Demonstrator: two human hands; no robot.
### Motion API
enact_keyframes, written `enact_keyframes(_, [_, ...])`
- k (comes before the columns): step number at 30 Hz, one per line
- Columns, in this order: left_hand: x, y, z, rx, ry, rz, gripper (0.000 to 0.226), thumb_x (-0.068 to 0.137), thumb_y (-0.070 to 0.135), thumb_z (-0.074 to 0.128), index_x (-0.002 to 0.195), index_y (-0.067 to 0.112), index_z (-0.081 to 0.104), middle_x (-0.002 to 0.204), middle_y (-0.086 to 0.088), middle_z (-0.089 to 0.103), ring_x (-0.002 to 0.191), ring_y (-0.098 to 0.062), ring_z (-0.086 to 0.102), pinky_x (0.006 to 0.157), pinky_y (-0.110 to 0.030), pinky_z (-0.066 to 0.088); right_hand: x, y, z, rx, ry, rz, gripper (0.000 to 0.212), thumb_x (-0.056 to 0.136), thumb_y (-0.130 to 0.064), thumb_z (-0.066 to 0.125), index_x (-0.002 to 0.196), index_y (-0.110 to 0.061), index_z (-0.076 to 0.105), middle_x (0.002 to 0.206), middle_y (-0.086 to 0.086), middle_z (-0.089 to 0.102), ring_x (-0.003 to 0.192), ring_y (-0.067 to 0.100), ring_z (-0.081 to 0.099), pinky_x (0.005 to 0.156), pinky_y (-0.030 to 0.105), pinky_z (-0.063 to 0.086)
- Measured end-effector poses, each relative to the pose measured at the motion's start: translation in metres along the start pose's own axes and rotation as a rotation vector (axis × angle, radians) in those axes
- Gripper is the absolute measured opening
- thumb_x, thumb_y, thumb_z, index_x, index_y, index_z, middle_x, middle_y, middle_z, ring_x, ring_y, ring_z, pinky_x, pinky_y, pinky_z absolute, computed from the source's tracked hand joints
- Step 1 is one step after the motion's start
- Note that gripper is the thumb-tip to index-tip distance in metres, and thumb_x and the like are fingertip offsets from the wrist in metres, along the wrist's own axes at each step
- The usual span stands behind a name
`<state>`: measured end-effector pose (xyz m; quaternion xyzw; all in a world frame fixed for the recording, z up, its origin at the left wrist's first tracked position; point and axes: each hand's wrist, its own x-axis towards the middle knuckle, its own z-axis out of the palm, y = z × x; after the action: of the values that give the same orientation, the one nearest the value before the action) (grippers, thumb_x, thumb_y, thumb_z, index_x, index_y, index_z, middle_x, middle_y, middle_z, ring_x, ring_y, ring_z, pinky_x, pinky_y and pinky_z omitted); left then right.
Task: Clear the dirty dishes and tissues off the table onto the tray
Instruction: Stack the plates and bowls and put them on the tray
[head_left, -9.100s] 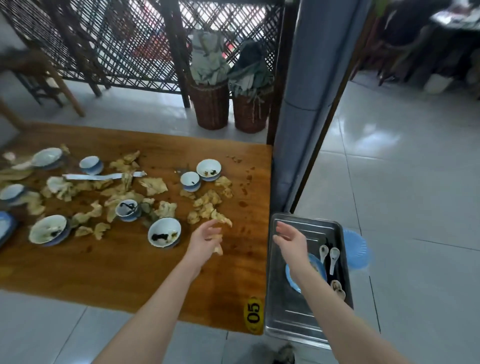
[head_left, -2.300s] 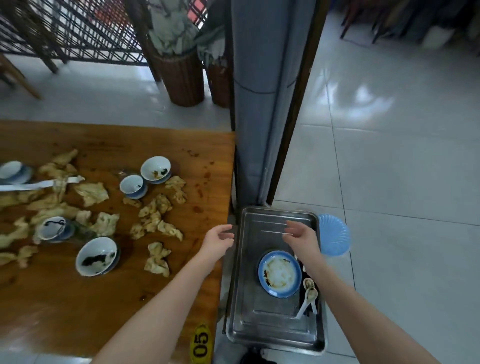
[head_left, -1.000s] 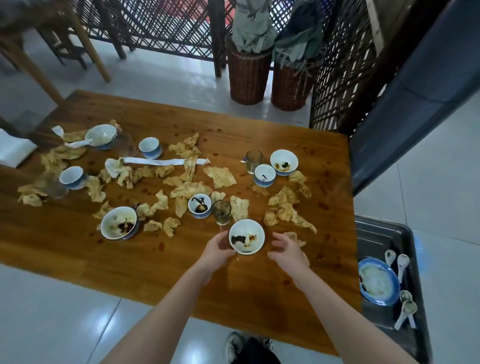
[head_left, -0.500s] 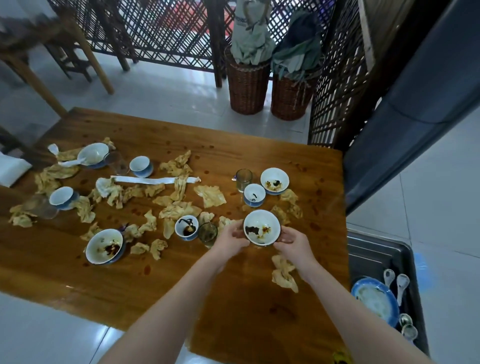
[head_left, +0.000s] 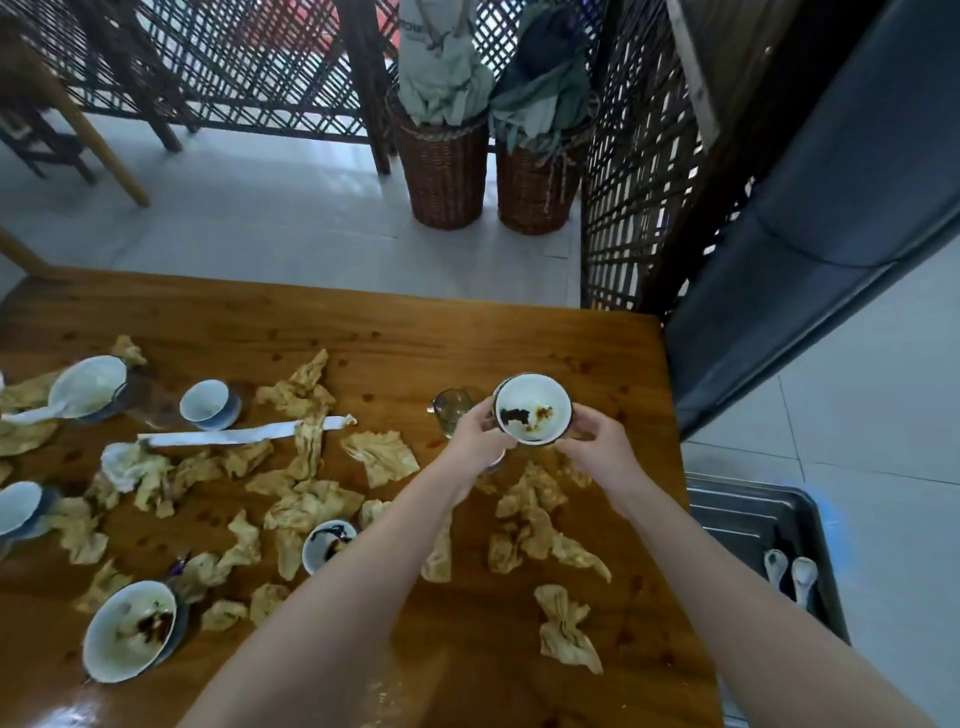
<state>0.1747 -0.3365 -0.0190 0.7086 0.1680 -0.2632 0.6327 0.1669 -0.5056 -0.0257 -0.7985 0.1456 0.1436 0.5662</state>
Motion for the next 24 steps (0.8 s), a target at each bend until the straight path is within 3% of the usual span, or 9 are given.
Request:
enact_keyframes(3, [0.02,0.005,-0.002,0.011,0.009,-0.028,0.06,0.088,-0.006,0.056,0.14,0.023,0.046,0.129,-0.005,0.058,0.115,-0.033,0.054,0.098,-0.042,0.044,0.022,0.0,0.004,0.018,0.011,0.023,0.052,0.083,-0.004,0.068,0.13,-0.019,0.054,0.111,-0.01,0.061,0.099,0.01,0.056,0.076,0.026,0.05])
enact_keyframes(5, [0.032,0.004,-0.002,0.04,0.008,-0.028,0.061,0.087,-0.006,0.059,0.14,0.021,0.045,0.129,-0.006,0.059,0.119,-0.028,0.053,0.105,-0.043,0.039,0.033,0.004,0.006,0.017,0.004,0.052,0.052,0.082,-0.008,0.07,0.13,-0.018,0.055,0.125,-0.004,0.057,0.105,0.011,0.054,0.084,0.03,0.051])
enact_keyframes(7, [0.041,0.003,-0.001,0.043,0.025,-0.037,0.067,0.086,-0.008,0.061,0.144,0.018,0.041,0.131,-0.006,0.058,0.121,-0.022,0.052,0.108,-0.044,0.039,0.041,0.008,0.01,0.007,-0.02,0.06,0.053,0.082,-0.009,0.071,0.132,-0.017,0.054,0.125,-0.006,0.053,0.103,0.005,0.051,0.074,0.016,0.047])
enact_keyframes(9, [0.048,0.002,-0.002,0.046,0.059,-0.05,0.067,0.086,-0.008,0.061,0.144,0.017,0.04,0.129,-0.004,0.059,0.121,-0.021,0.052,0.105,-0.041,0.041,0.048,0.011,0.013,0.027,0.019,0.066,0.054,0.081,-0.009,0.072,0.131,-0.017,0.053,0.121,-0.006,0.055,0.101,0.004,0.049,0.073,0.015,0.042])
enact_keyframes(12, [0.055,0.002,-0.004,0.107,0.107,-0.027,0.055,0.088,-0.002,0.06,0.138,0.017,0.048,0.124,0.001,0.06,0.115,-0.018,0.053,0.094,-0.031,0.041,0.056,0.017,0.013,0.095,0.084,0.107,0.05,0.079,-0.011,0.074,0.124,-0.021,0.054,0.115,-0.004,0.059,0.097,0.008,0.056,0.077,0.027,0.05])
enact_keyframes(15, [0.06,0.004,-0.006,0.163,0.114,-0.027,0.05,0.09,0.003,0.058,0.138,0.015,0.049,0.129,0.0,0.059,0.116,-0.017,0.053,0.096,-0.032,0.042,0.064,0.022,0.01,0.112,0.101,0.13,0.053,0.078,-0.013,0.075,0.126,-0.02,0.052,0.108,-0.005,0.061,0.093,0.004,0.056,0.07,0.022,0.048])
enact_keyframes(17, [0.063,0.005,-0.006,0.196,0.105,-0.037,0.048,0.091,0.006,0.058,0.137,0.014,0.048,0.126,0.002,0.059,0.11,-0.014,0.052,0.089,-0.029,0.041,0.069,0.023,0.01,0.095,0.077,0.144,0.063,0.078,-0.015,0.076,0.133,-0.02,0.047,0.108,-0.009,0.057,0.095,0.005,0.056,0.066,0.017,0.043])
enact_keyframes(21, [0.067,0.007,-0.003,0.213,0.074,-0.096,0.05,0.091,0.013,0.061,0.137,0.014,0.044,0.131,-0.002,0.055,0.104,-0.014,0.047,0.084,-0.029,0.037,0.077,0.027,0.014,0.098,-0.086,0.2,0.085,0.073,-0.011,0.078,0.143,-0.028,0.034,0.117,-0.015,0.045,0.101,0.006,0.051,0.082,0.024,0.046])
enact_keyframes(24, [0.07,0.006,-0.003,0.217,0.056,-0.097,0.051,0.088,0.014,0.065,0.135,0.016,0.046,0.13,-0.002,0.056,0.108,-0.016,0.049,0.089,-0.031,0.039,0.077,0.027,0.018,0.123,-0.174,0.18,0.061,0.07,-0.007,0.076,0.108,-0.05,0.054,0.099,-0.036,0.05,0.089,-0.009,0.056,0.066,0.011,0.047])
